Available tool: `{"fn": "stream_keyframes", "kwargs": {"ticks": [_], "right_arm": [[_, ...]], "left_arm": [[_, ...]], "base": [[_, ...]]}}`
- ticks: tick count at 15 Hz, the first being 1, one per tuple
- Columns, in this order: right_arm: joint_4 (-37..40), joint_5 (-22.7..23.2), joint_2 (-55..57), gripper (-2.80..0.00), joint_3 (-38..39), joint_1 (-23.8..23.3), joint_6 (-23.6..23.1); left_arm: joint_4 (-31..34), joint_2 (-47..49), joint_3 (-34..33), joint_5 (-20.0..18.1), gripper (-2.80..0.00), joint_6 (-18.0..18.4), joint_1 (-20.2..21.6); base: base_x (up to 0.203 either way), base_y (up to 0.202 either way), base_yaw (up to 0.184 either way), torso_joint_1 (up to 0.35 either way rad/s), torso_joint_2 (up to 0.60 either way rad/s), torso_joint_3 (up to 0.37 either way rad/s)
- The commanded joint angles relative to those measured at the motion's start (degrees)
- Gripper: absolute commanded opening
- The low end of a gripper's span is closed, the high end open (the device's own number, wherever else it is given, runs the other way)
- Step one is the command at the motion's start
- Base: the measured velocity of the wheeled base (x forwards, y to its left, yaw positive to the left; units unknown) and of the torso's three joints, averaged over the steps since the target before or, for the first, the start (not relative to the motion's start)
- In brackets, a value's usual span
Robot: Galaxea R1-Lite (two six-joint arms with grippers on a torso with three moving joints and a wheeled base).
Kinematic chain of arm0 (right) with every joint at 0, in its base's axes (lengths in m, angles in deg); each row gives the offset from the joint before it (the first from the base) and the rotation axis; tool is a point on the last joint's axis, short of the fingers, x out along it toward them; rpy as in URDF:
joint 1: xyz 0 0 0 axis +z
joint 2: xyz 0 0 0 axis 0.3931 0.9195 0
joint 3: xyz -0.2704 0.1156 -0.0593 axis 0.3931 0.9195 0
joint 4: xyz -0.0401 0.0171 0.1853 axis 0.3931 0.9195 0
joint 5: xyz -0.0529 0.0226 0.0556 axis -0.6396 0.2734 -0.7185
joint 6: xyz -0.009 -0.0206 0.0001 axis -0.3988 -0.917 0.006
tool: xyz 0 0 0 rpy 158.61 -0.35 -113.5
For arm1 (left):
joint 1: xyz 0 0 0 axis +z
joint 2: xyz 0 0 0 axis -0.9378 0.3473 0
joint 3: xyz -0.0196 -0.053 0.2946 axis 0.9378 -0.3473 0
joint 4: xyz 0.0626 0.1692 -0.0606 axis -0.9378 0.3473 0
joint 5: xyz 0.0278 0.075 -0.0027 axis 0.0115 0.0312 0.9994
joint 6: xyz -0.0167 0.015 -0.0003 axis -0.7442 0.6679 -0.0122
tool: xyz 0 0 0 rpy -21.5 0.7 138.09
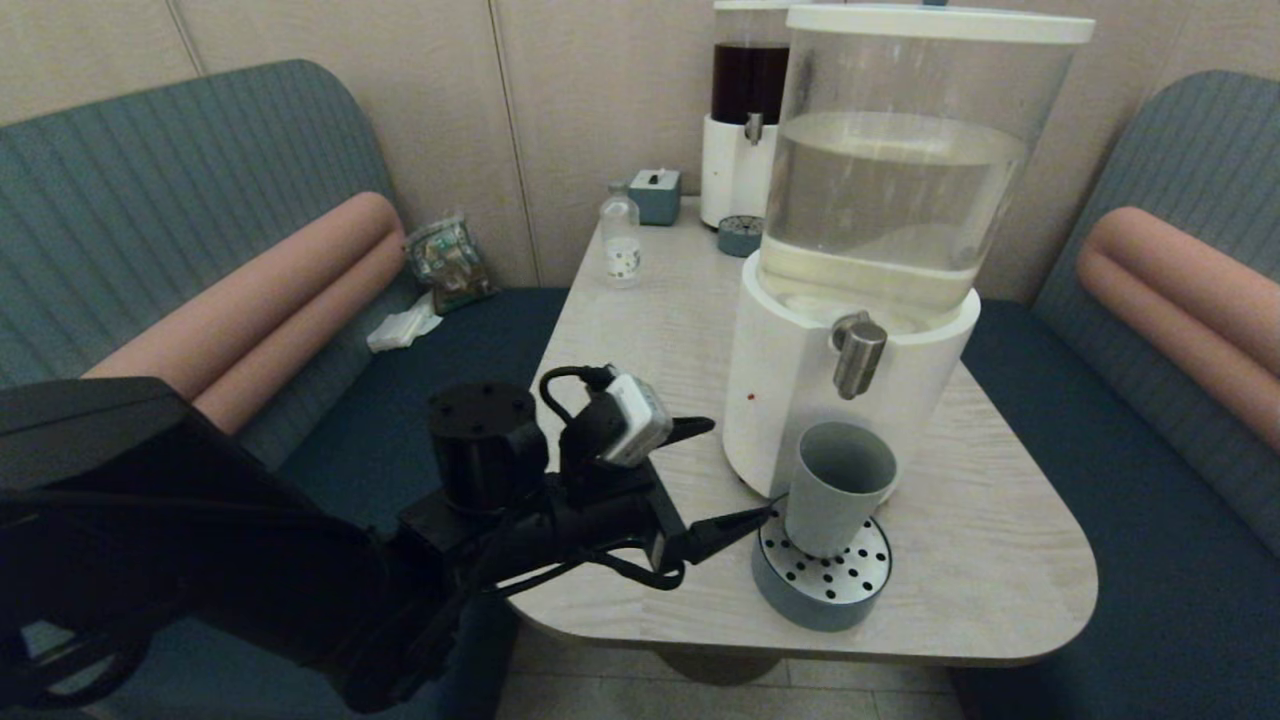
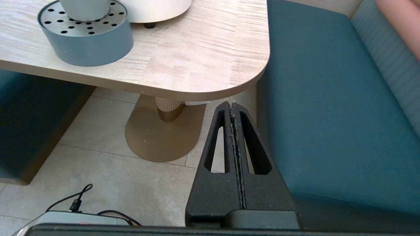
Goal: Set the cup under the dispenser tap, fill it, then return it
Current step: Place the cup next to the water dispenser
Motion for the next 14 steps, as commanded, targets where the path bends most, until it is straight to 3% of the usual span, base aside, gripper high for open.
{"fn": "stream_keyframes", "kwargs": {"ticks": [1,14], "right_arm": [[0.0,0.0,-0.3,-2.8,0.0,0.0,-0.1],[0.0,0.0,-0.3,-2.8,0.0,0.0,-0.1]], "left_arm": [[-0.5,2.5,2.2,0.9,0.0,-0.5,-2.6],[-0.4,12.1,12.2,2.2,0.0,-2.3,-5.5]], "base": [[0.0,0.0,0.0,0.0,0.0,0.0],[0.0,0.0,0.0,0.0,0.0,0.0]]}}
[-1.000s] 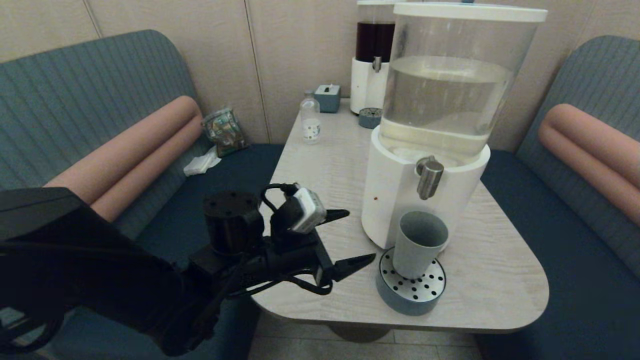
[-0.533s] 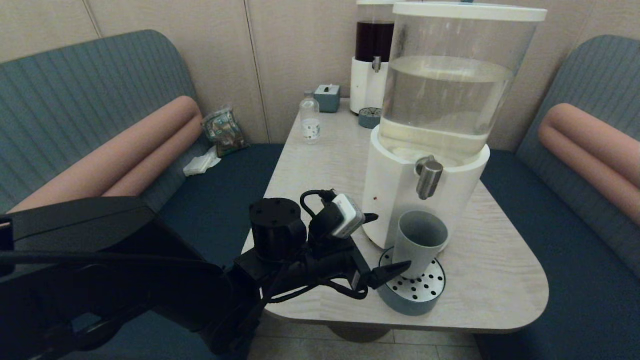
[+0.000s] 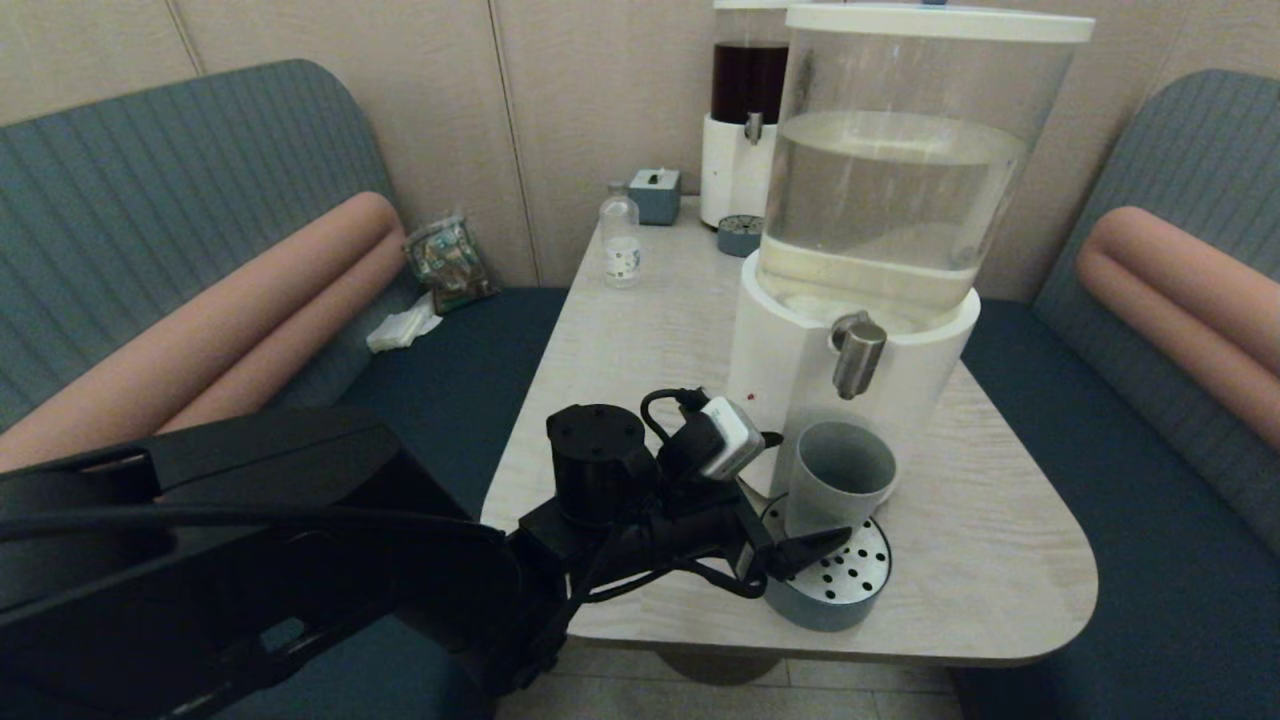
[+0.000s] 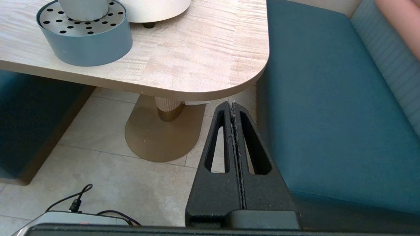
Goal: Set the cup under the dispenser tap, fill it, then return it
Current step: Place the cup next to the water dispenser
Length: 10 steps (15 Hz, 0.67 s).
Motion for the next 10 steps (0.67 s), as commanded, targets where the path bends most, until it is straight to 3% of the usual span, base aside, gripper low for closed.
{"fn": "stream_keyframes", "kwargs": {"ticks": [1,10], "right_arm": [[0.0,0.0,-0.3,-2.8,0.0,-0.1,-0.1],[0.0,0.0,-0.3,-2.8,0.0,0.0,-0.1]], "left_arm": [[-0.4,1.8,1.4,0.2,0.0,0.0,-0.6],[-0.9,6.7,7.6,1.5,0.0,-0.9,-1.7]], "base": [[0.0,0.0,0.0,0.0,0.0,0.0],[0.0,0.0,0.0,0.0,0.0,0.0]]}}
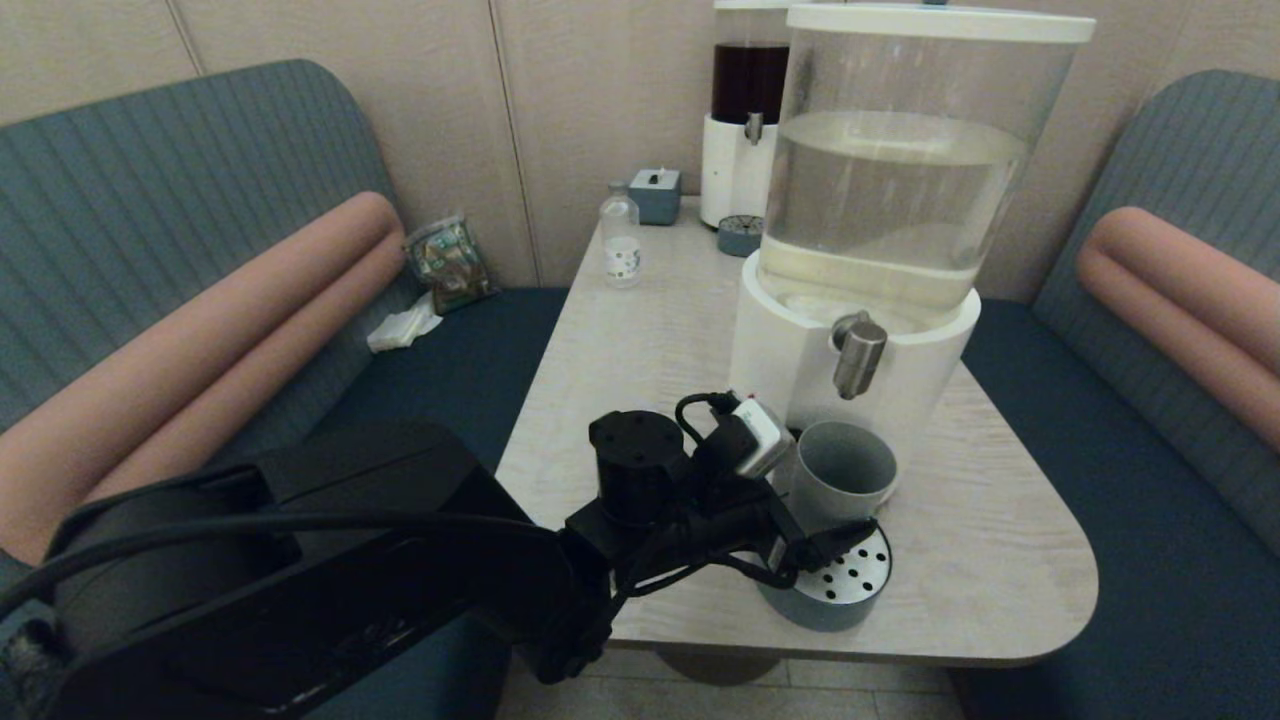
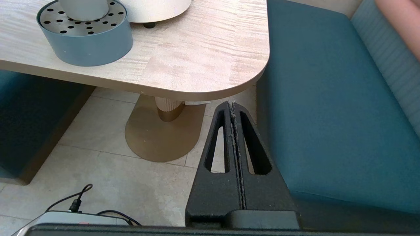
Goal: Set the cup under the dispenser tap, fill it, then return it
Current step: Place the cup next to the water dispenser
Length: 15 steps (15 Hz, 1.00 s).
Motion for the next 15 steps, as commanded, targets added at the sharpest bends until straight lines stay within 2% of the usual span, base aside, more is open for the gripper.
{"fn": "stream_keyframes", "kwargs": {"ticks": [1,8,9,15], "right_arm": [[0.0,0.0,-0.3,-2.8,0.0,0.0,0.0],[0.0,0.0,-0.3,-2.8,0.0,0.0,0.0],[0.0,0.0,-0.3,-2.8,0.0,0.0,0.0],[0.0,0.0,-0.3,-2.8,0.0,0.0,0.0]], "left_arm": [[-0.4,1.7,0.5,0.1,0.0,0.0,-0.4],[-0.3,2.5,2.8,1.3,0.0,-0.9,-0.6],[-0.4,2.5,3.2,1.4,-2.8,-2.2,-0.6],[-2.0,2.1,2.7,1.4,-2.8,-2.5,-0.6]], "base": [[0.0,0.0,0.0,0.0,0.0,0.0],[0.0,0.0,0.0,0.0,0.0,0.0],[0.0,0.0,0.0,0.0,0.0,0.0],[0.0,0.0,0.0,0.0,0.0,0.0]]}}
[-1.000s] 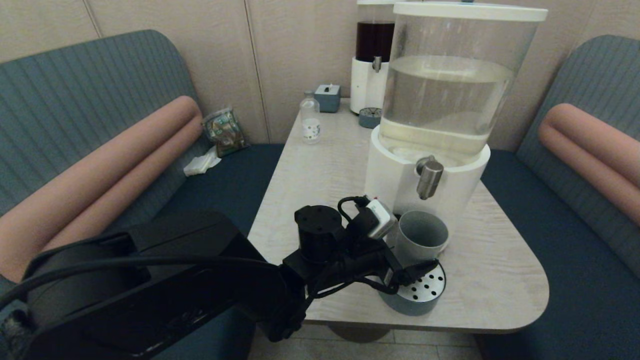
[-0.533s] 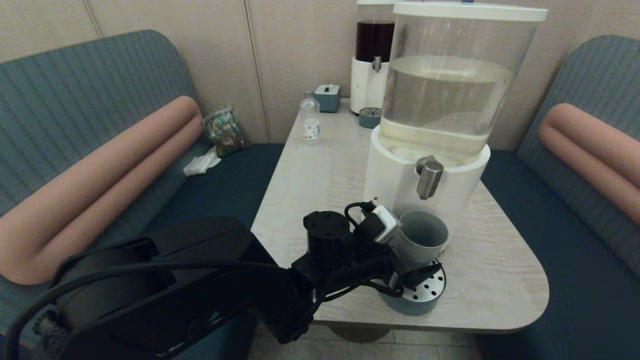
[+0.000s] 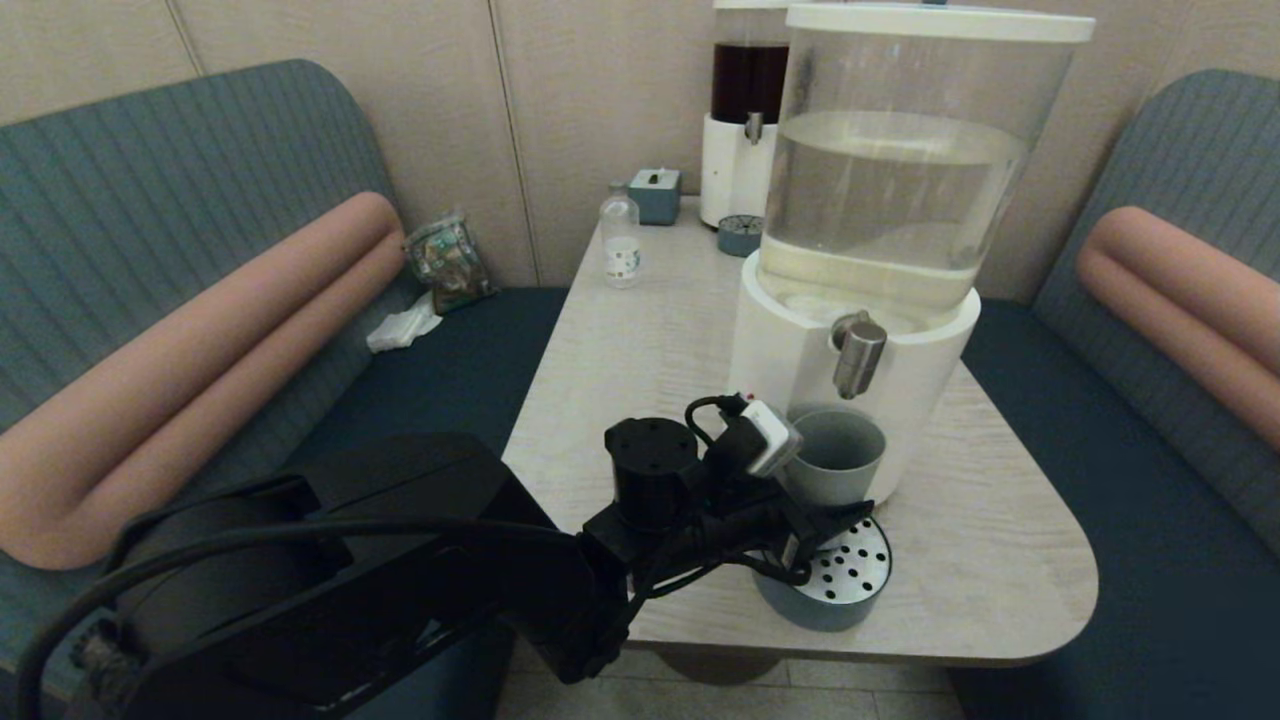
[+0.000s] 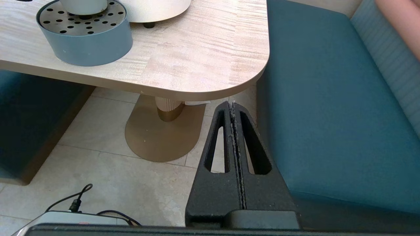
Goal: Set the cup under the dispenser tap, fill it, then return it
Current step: Place the cup next to the water dispenser
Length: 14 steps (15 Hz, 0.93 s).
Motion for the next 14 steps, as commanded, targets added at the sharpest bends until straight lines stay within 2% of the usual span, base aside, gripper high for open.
{"fn": "stream_keyframes", "kwargs": {"ticks": [1,8,10,12,14], "right_arm": [[0.0,0.0,-0.3,-2.8,0.0,0.0,0.0],[0.0,0.0,-0.3,-2.8,0.0,0.0,0.0],[0.0,0.0,-0.3,-2.8,0.0,0.0,0.0],[0.0,0.0,-0.3,-2.8,0.0,0.0,0.0],[0.0,0.0,-0.3,-2.8,0.0,0.0,0.0]], "left_arm": [[-0.6,-0.6,-0.4,-0.2,-2.8,0.1,0.0],[-4.7,-5.9,-10.7,-0.1,-2.8,-0.7,0.0],[-6.4,-7.8,-14.2,0.9,-2.8,-2.6,0.5],[-9.3,-10.0,-16.9,2.4,-2.8,-5.2,2.6],[-9.6,-13.1,-17.8,3.5,-2.8,-5.9,6.4]], "base": [[0.0,0.0,0.0,0.0,0.0,0.0],[0.0,0.0,0.0,0.0,0.0,0.0],[0.0,0.0,0.0,0.0,0.0,0.0],[0.0,0.0,0.0,0.0,0.0,0.0],[0.0,0.0,0.0,0.0,0.0,0.0]]}}
